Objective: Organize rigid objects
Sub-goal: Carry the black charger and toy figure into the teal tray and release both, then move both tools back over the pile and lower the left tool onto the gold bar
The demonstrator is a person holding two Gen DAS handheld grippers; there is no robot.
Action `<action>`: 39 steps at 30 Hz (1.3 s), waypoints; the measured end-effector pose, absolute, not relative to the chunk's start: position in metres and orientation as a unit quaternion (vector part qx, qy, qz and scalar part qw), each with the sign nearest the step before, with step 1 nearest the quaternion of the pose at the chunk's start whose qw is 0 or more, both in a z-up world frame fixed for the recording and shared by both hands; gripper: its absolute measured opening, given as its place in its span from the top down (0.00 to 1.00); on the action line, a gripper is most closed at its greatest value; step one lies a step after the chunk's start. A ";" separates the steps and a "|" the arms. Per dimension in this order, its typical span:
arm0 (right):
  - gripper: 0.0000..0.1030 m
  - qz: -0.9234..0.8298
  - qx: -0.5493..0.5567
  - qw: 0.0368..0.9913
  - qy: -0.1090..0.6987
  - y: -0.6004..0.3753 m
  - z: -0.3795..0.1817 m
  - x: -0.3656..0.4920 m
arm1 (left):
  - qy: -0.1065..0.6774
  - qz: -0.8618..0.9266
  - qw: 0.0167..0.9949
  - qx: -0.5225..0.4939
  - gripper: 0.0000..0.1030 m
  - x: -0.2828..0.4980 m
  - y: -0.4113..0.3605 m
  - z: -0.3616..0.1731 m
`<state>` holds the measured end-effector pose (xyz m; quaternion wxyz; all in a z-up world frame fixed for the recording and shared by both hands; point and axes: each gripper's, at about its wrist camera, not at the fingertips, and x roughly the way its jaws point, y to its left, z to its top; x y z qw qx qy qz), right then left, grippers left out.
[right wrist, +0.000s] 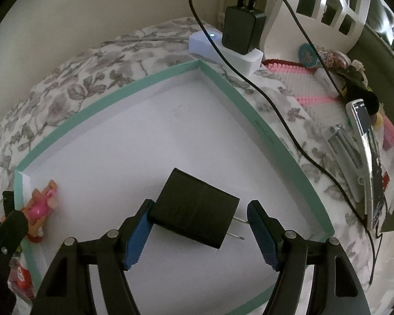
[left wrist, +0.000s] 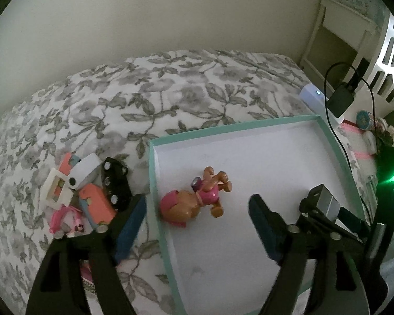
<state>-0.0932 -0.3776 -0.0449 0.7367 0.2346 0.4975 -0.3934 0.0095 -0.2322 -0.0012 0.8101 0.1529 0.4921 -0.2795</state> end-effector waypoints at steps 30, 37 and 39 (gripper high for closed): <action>0.00 -0.350 0.229 0.810 0.412 -0.344 0.003 -0.103 | 0.444 -0.135 0.884 0.051 0.04 0.045 -0.120 0.040; 0.00 -0.307 0.203 0.834 0.412 -0.312 0.019 -0.086 | 0.404 -0.094 0.907 0.065 0.03 0.045 -0.092 0.059; 0.00 -0.301 0.204 0.839 0.405 -0.305 0.024 -0.085 | 0.397 -0.079 0.912 0.062 0.03 0.045 -0.081 0.062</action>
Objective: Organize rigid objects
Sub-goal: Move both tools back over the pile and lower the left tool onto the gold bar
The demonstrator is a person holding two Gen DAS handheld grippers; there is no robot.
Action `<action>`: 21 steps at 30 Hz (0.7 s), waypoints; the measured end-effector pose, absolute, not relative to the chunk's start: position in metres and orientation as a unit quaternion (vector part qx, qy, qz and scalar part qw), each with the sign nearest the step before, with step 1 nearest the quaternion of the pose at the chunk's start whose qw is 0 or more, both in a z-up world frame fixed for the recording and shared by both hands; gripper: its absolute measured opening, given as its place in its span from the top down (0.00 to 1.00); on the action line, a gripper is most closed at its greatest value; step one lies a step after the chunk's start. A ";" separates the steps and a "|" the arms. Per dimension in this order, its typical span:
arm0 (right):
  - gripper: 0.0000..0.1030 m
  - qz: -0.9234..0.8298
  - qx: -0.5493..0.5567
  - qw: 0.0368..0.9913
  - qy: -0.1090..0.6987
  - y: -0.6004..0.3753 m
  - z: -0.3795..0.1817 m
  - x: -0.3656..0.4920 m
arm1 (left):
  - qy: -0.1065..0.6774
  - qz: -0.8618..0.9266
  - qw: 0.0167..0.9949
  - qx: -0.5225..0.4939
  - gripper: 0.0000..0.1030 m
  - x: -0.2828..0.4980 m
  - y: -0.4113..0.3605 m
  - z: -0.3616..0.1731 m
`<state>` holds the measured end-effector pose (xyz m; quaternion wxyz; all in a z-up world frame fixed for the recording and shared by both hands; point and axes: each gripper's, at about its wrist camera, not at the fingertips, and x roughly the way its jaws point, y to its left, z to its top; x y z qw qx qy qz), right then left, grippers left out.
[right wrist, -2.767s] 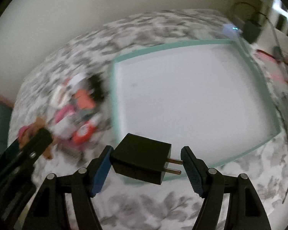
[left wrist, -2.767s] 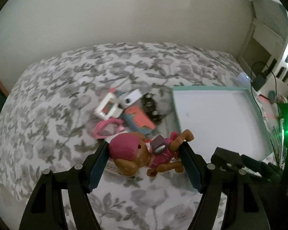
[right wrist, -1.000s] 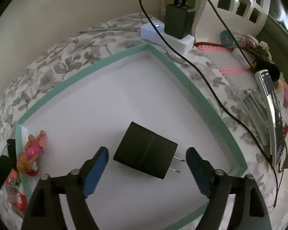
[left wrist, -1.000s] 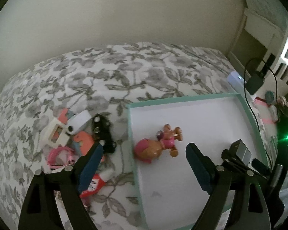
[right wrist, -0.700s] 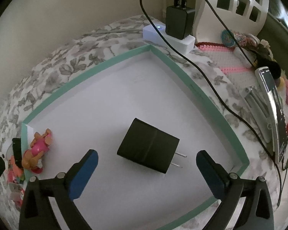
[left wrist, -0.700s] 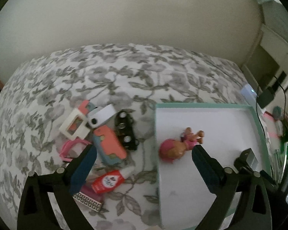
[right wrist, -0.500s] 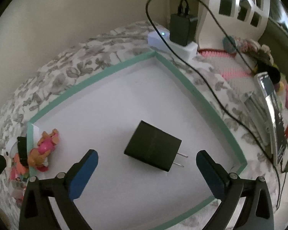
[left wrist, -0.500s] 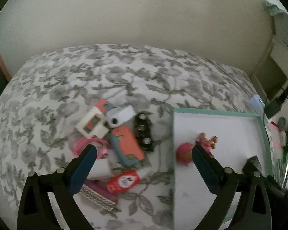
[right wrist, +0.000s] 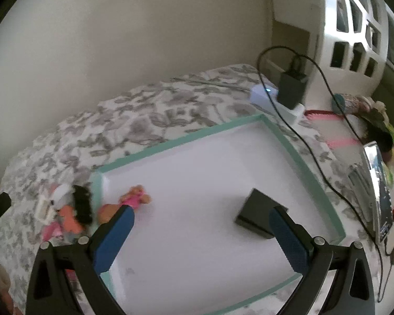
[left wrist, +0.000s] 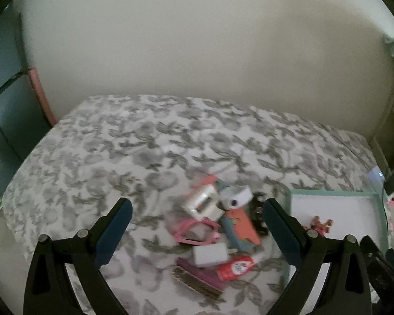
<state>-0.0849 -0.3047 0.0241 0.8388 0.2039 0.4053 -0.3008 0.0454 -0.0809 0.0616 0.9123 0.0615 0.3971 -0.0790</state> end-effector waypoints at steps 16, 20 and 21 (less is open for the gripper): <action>0.00 -0.210 0.176 0.859 0.432 -0.239 0.025 -0.045 | 0.469 -0.060 0.881 -0.020 0.03 0.061 -0.012 0.047; 0.00 -0.183 0.183 0.866 0.428 -0.225 0.024 -0.036 | 0.473 -0.066 0.878 -0.016 0.03 0.064 -0.007 0.045; 0.00 -0.177 0.180 0.868 0.428 -0.222 0.024 -0.034 | 0.471 -0.059 0.880 -0.013 0.03 0.064 -0.005 0.045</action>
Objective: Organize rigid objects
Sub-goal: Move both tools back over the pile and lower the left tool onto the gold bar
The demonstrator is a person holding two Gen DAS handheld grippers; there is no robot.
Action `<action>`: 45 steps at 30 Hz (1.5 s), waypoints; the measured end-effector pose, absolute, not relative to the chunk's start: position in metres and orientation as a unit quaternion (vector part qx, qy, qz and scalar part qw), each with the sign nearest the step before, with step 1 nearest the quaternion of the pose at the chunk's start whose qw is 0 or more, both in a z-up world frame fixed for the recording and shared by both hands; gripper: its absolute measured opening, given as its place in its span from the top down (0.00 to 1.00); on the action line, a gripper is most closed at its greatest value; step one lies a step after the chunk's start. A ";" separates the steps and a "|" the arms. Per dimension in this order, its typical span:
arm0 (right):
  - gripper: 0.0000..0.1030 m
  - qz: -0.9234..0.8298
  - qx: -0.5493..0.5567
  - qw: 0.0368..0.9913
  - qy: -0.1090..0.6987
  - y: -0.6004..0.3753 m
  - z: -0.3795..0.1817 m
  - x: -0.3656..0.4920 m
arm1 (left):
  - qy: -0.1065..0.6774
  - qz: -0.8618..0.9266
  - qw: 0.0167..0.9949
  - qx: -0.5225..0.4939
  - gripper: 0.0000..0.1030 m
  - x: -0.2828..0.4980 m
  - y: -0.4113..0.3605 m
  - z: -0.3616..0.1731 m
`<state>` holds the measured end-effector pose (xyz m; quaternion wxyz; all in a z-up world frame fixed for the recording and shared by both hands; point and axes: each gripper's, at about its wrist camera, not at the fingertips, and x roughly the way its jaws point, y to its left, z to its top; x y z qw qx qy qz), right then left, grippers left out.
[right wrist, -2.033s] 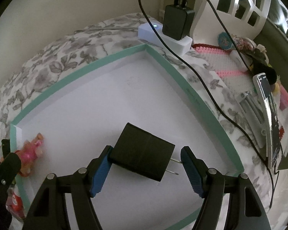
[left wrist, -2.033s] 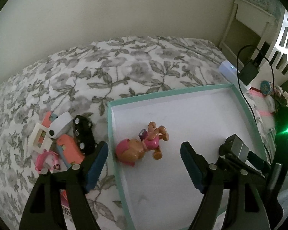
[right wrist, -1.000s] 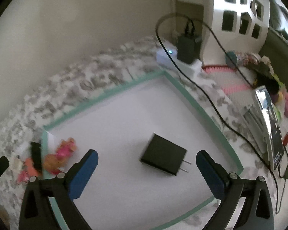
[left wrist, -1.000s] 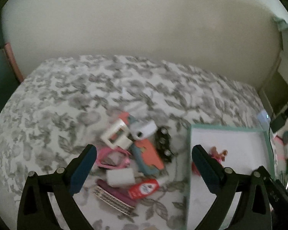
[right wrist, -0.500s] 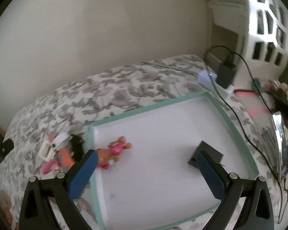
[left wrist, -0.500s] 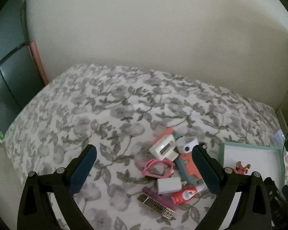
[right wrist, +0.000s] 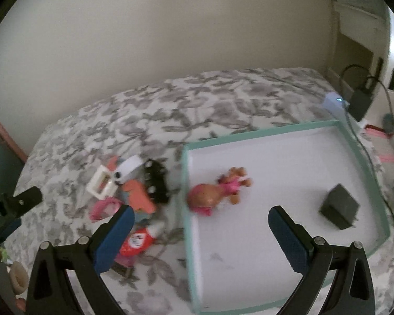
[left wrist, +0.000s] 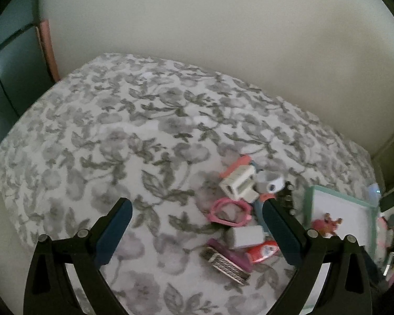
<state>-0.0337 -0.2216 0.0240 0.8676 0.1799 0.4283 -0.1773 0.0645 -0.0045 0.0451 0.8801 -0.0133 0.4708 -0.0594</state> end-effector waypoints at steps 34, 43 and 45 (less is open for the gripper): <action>0.00 -0.147 0.157 0.820 0.530 -0.197 -0.018 -0.015 | 0.619 -0.071 0.779 0.073 0.03 0.075 -0.008 -0.038; 0.00 -0.184 0.189 0.808 0.526 -0.231 -0.015 -0.028 | 0.626 -0.157 0.751 0.139 0.03 0.058 -0.045 -0.050; 0.00 -0.183 0.191 0.807 0.527 -0.230 -0.016 -0.028 | 0.620 -0.168 0.750 0.154 0.03 0.055 -0.051 -0.050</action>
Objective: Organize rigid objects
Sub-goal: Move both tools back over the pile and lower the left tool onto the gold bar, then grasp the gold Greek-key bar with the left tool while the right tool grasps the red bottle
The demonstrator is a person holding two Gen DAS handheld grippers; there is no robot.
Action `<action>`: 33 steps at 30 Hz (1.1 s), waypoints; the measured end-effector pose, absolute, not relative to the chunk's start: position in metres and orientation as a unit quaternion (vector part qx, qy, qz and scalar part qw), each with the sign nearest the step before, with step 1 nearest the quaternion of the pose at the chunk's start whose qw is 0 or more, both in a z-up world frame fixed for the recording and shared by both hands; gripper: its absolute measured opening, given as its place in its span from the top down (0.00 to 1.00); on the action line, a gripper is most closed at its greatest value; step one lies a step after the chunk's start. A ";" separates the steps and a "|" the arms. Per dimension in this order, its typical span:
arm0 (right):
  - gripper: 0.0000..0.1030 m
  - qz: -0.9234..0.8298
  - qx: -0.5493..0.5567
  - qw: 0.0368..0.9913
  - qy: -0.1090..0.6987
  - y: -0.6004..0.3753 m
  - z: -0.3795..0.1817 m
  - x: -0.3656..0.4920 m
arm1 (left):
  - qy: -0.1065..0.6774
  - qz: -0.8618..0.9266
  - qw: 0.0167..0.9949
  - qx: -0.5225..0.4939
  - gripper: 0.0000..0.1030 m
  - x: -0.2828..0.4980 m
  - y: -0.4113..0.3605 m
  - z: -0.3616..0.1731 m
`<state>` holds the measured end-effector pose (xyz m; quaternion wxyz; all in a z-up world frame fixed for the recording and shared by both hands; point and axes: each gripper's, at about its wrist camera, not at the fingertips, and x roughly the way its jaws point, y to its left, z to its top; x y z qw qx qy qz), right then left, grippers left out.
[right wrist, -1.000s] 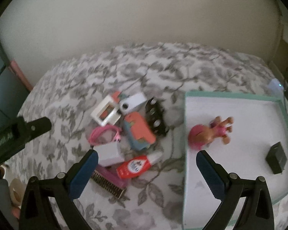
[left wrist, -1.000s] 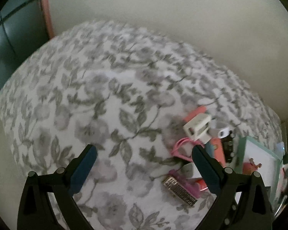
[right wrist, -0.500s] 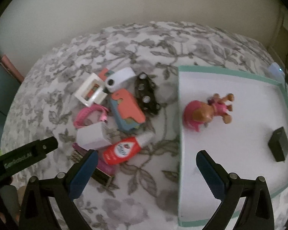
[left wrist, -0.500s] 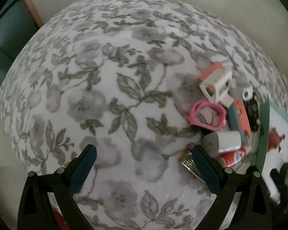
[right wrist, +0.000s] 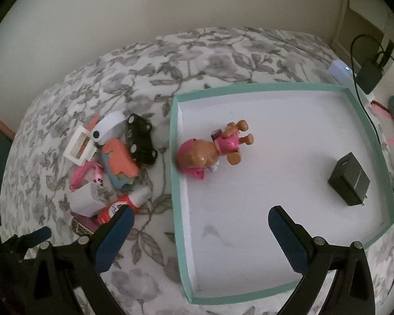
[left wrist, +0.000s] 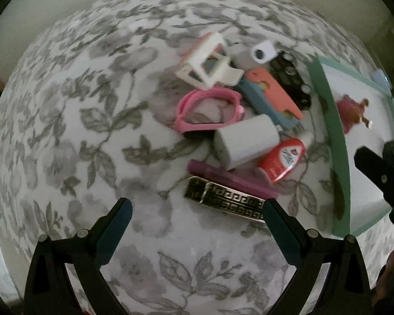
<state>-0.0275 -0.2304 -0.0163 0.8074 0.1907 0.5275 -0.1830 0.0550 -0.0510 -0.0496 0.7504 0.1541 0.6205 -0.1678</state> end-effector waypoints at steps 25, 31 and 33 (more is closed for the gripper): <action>0.00 -0.179 0.204 0.796 0.541 -0.232 -0.024 -0.027 | 0.607 -0.227 0.732 0.208 0.19 0.041 -0.113 -0.075; 0.00 -0.170 0.200 0.801 0.538 -0.228 -0.024 -0.024 | 0.619 -0.197 0.739 0.180 0.19 0.048 -0.104 -0.073; 0.00 -0.158 0.193 0.805 0.538 -0.223 -0.024 -0.021 | 0.626 -0.181 0.741 0.162 0.19 0.052 -0.099 -0.073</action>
